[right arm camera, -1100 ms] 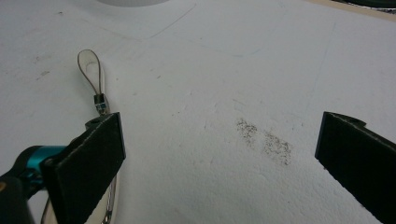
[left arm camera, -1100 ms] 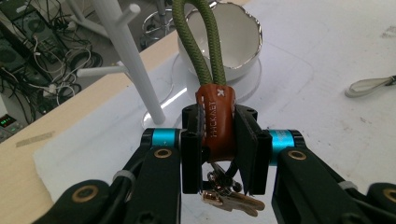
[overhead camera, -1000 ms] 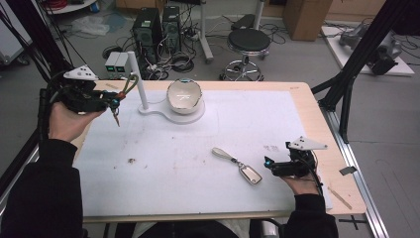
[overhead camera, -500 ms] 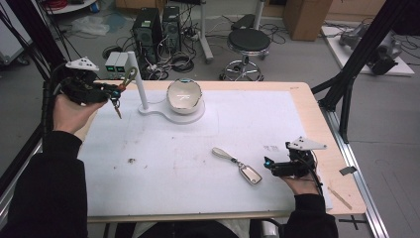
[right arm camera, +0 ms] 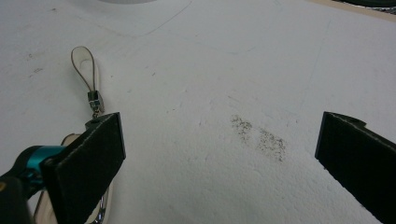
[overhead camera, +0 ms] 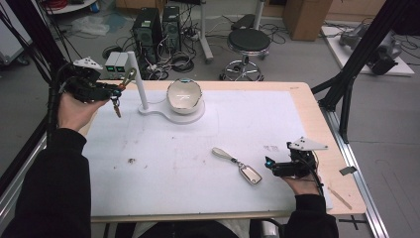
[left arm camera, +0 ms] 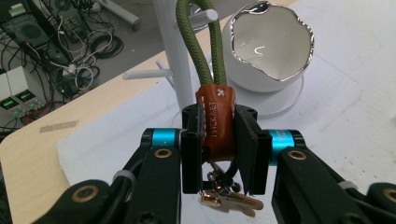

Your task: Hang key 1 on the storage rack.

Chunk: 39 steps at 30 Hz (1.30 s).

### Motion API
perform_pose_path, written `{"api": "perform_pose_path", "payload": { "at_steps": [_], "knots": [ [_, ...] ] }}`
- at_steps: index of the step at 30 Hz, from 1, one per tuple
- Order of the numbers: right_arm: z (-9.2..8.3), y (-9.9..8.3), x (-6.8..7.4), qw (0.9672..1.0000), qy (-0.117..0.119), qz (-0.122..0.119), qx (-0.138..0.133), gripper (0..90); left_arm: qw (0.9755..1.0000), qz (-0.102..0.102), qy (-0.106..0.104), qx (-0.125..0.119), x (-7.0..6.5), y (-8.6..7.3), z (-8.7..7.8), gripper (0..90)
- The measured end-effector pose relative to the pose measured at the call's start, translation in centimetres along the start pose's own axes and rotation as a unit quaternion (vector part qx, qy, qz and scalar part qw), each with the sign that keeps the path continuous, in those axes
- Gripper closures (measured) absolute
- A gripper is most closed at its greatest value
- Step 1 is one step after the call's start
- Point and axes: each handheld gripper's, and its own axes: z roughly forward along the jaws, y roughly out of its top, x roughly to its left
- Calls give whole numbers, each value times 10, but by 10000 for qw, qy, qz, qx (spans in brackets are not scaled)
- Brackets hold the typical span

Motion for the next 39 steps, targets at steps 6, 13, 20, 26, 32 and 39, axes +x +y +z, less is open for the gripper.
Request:
{"api": "perform_pose_path", "payload": {
  "at_steps": [6,13,20,26,32,39],
  "knots": [
    [-1,0,0,10000,-33,-16,-31,7,9999,76,109,110,1,0,8,729],
    [1,-1,-1,10000,-29,-17,5,7,9996,89,201,153,0,-1,20,729],
    [3,-2,0,10000,-11,-34,43,7,9994,18,306,177,2,0,32,728],
    [3,-2,-1,10000,-7,-13,53,7,9991,17,418,105,3,-5,39,726],
    [3,-2,-1,10000,-14,-42,50,7,9990,-237,368,-60,6,-13,46,723],
    [4,-2,-1,10000,-16,-66,61,7,9988,-346,324,-92,7,-13,45,677]
  ]
}}
